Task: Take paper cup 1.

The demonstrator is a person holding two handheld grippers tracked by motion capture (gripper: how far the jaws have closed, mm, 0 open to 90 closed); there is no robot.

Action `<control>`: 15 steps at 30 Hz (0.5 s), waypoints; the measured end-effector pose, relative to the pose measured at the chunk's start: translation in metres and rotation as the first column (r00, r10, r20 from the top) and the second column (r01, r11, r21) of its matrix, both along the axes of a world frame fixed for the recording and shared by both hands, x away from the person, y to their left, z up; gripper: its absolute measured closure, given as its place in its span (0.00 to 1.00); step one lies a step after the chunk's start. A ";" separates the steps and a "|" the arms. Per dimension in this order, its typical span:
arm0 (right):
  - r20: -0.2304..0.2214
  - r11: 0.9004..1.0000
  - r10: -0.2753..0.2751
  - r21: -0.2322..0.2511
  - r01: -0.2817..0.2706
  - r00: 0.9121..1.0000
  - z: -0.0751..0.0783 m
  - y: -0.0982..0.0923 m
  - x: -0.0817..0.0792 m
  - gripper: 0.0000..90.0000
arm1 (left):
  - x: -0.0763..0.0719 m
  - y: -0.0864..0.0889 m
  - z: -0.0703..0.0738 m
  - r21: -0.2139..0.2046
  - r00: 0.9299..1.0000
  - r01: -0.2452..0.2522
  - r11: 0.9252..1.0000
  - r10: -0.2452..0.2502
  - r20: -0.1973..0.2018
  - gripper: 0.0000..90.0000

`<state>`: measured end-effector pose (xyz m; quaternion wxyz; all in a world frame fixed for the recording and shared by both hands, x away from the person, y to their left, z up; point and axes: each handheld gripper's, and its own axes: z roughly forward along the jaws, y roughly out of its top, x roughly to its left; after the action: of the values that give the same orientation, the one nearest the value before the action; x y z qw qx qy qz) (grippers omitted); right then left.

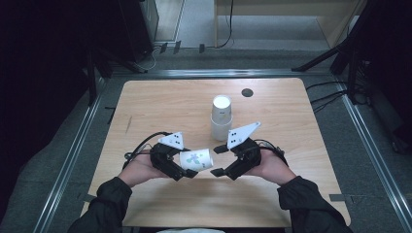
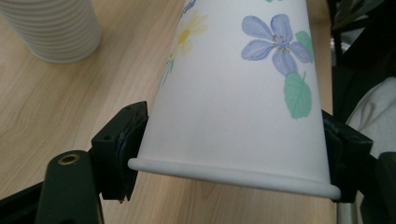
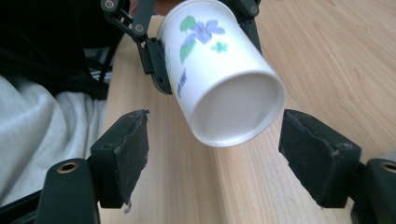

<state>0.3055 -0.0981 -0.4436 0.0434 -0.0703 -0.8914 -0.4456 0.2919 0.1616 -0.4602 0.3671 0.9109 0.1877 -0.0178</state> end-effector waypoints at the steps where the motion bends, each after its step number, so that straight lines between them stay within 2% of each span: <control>1: 0.014 1.000 0.001 -0.007 -0.001 1.000 -0.001 0.000 -0.001 0.28 | 0.001 -0.002 -0.002 0.015 1.000 0.006 1.000 -0.006 -0.006 0.25; 5: 0.030 0.999 0.006 -0.035 -0.005 1.000 -0.005 0.000 -0.004 0.28 | 0.001 -0.010 -0.006 0.058 0.999 0.036 0.998 -0.035 -0.024 0.25; 8: 0.030 0.999 0.010 -0.052 -0.009 1.000 -0.008 0.002 -0.006 0.28 | 0.000 -0.016 -0.006 0.068 0.996 0.064 0.996 -0.059 -0.062 0.25; 10: 0.026 0.998 0.019 -0.066 -0.018 0.999 -0.010 0.003 -0.007 0.28 | -0.001 -0.017 -0.006 0.076 0.996 0.069 0.995 -0.065 -0.065 0.25; 11: 0.023 0.997 0.024 -0.074 -0.022 0.999 -0.011 0.004 -0.008 0.28 | -0.002 -0.021 -0.007 0.103 0.995 0.079 0.991 -0.072 -0.070 0.25; 12: 0.023 0.997 0.024 -0.074 -0.022 0.999 -0.011 0.004 -0.008 0.28 | -0.002 -0.021 -0.007 0.103 0.995 0.079 0.991 -0.072 -0.070 0.25; 15: 0.025 0.993 0.043 -0.108 -0.041 0.999 -0.016 0.009 -0.011 0.29 | -0.004 -0.027 -0.011 0.142 0.994 0.087 0.986 -0.076 -0.080 0.25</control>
<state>0.2948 -0.0889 -0.4597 0.0368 -0.0477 -0.9160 -0.3967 0.2879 0.1351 -0.4712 0.2914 0.9409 0.1645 -0.0530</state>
